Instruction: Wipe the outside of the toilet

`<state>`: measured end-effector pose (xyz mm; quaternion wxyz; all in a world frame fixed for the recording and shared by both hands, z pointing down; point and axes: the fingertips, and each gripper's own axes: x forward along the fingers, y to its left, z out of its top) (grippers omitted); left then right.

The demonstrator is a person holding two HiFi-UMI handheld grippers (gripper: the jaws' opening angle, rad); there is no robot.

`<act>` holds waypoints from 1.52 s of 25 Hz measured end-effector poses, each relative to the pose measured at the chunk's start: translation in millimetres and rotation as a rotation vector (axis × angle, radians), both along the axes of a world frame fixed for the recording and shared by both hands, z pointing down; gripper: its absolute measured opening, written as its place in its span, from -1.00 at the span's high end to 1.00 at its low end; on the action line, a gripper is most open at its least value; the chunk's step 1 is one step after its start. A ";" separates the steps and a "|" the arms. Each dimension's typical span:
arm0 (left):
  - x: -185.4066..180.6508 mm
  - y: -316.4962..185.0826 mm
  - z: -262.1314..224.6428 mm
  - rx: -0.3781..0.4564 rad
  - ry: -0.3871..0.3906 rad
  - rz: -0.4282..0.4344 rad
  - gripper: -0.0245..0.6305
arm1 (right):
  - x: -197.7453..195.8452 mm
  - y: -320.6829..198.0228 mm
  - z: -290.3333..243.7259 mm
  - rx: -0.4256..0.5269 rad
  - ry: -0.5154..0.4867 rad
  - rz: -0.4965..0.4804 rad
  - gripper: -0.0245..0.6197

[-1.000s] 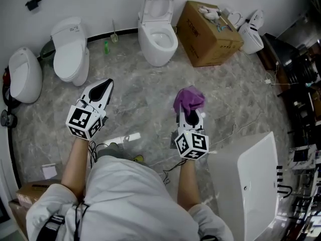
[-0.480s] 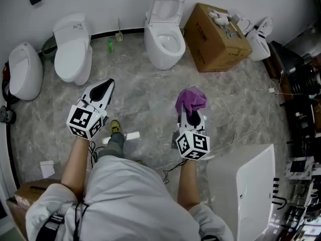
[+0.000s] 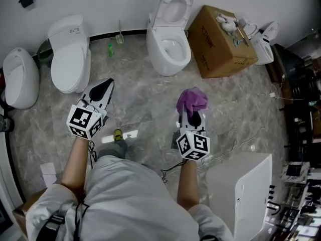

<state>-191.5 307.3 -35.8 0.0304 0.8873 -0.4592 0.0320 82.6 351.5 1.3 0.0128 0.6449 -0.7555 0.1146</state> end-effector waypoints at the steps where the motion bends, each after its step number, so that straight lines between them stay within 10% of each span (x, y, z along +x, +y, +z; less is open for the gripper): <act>1: -7.1 -15.2 0.2 -0.005 0.003 0.003 0.86 | -6.2 -14.1 -1.0 -0.003 0.001 0.006 0.53; 15: -35.2 -179.4 9.6 -0.034 0.006 0.094 0.86 | -34.6 -149.7 6.1 -0.024 -0.018 0.108 0.53; 38: 112.1 -431.4 45.0 -0.094 -0.079 0.112 0.86 | 123.4 -394.1 46.4 -0.074 -0.061 0.135 0.53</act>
